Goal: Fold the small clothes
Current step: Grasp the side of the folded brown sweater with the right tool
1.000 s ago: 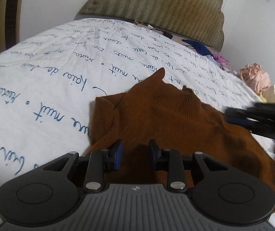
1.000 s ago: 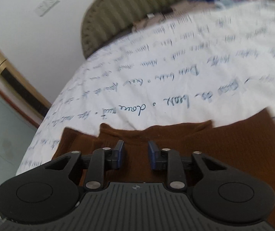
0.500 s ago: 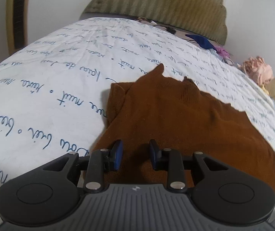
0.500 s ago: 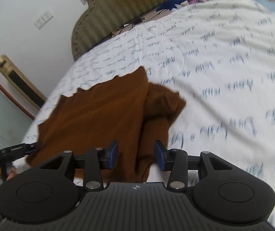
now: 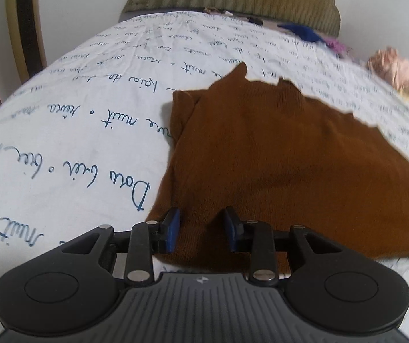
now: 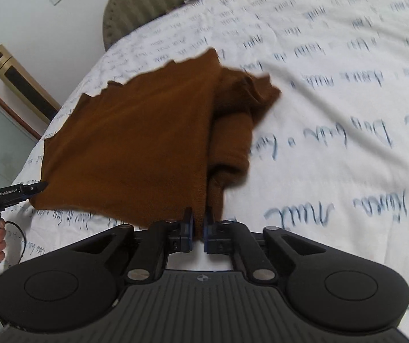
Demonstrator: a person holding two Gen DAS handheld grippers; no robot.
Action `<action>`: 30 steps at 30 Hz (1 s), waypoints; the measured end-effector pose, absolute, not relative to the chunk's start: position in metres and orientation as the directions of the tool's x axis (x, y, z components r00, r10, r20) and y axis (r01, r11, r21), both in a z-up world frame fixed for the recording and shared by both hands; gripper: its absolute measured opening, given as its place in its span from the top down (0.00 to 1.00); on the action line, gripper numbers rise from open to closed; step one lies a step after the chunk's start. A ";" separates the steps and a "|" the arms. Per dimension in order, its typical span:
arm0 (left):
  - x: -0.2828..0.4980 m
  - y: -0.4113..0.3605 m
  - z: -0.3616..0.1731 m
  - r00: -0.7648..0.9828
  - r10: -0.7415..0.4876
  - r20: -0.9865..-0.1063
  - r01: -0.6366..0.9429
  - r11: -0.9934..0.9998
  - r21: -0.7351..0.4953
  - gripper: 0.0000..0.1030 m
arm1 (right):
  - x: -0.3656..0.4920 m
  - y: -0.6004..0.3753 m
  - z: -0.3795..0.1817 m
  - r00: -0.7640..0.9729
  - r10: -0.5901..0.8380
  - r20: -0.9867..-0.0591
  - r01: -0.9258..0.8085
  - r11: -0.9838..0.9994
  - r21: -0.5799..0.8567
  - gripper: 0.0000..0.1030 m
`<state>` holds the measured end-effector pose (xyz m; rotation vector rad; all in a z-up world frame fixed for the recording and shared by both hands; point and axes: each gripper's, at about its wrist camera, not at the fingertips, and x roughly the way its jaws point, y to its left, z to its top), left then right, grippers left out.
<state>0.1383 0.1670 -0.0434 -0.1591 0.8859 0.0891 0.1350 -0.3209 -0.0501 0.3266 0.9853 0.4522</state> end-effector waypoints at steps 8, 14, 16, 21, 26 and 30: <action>0.139 0.162 -0.012 0.630 -0.046 -0.775 -0.091 0.987 -0.133 0.68 | 0.126 -0.319 -0.017 0.496 0.430 -0.754 -0.228 0.903 0.365 0.82; 0.189 0.137 0.014 0.736 -0.094 -0.670 -0.050 0.980 -0.193 0.68 | 0.145 -0.290 0.022 0.659 0.433 -0.615 -0.272 0.900 0.341 0.70; 0.216 0.128 0.004 0.734 -0.145 -0.664 -0.037 0.967 -0.253 0.68 | 0.172 -0.269 0.012 0.649 0.475 -0.594 -0.287 0.876 0.387 0.70; 0.259 0.126 -0.051 0.670 -0.092 -0.736 -0.139 0.959 -0.247 0.68 | 0.228 -0.234 -0.035 0.596 0.467 -0.653 -0.262 0.882 0.391 0.75; 0.252 0.146 -0.063 0.716 -0.127 -0.687 -0.110 0.951 -0.290 0.68 | 0.235 -0.276 -0.057 0.621 0.452 -0.641 -0.168 0.875 0.454 1.00; 0.253 0.153 -0.045 0.723 -0.114 -0.682 -0.136 0.944 -0.302 0.68 | 0.232 -0.289 -0.048 0.604 0.471 -0.644 -0.129 0.854 0.504 0.87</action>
